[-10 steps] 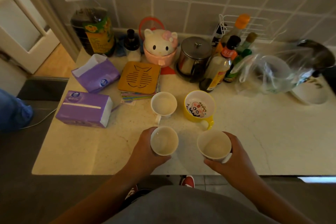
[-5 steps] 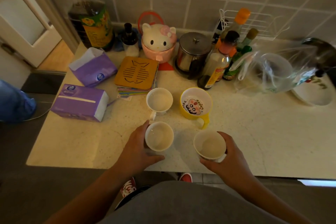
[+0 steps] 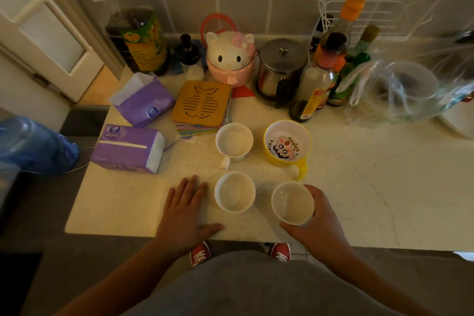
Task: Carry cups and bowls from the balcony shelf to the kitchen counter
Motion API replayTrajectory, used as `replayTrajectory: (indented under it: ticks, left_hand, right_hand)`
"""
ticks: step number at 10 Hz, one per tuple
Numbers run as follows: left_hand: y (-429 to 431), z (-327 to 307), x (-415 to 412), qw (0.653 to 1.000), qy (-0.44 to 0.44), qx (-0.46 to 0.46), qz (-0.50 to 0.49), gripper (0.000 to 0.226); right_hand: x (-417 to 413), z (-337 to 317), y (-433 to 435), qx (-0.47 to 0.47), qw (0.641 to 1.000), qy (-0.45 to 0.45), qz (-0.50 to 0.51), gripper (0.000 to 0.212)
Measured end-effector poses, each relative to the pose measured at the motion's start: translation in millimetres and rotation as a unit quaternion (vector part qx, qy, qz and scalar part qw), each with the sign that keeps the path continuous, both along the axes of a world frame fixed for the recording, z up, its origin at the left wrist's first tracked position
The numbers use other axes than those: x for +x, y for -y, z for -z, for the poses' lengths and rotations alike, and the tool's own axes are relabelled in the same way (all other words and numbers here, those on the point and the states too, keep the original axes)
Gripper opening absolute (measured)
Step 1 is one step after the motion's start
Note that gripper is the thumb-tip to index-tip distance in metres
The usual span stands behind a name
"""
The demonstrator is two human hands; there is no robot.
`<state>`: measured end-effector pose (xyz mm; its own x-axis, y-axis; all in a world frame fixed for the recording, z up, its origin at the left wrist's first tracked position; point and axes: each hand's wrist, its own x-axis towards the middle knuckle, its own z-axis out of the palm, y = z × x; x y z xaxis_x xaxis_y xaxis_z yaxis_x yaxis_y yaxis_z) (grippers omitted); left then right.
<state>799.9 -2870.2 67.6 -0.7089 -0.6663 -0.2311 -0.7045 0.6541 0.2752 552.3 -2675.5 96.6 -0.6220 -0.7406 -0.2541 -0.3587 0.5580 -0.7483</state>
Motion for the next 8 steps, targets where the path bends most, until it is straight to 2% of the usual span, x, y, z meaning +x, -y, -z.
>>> replayTrajectory:
  ticks: [6,7,8]
  left_hand:
    - [-2,3,0,1.0,0.014,-0.017,-0.006,0.109]
    - [-2,3,-2,1.0,0.008,-0.014,-0.005,0.109]
    - [-2,-5,4,1.0,-0.005,0.014,-0.024,0.091]
  right_hand:
    - [1,2,19,-0.016,1.0,0.003,0.009,0.094]
    - [2,4,19,-0.007,1.0,-0.004,-0.006,0.102]
    - [-4,-6,8,-0.005,1.0,-0.019,-0.017,0.112]
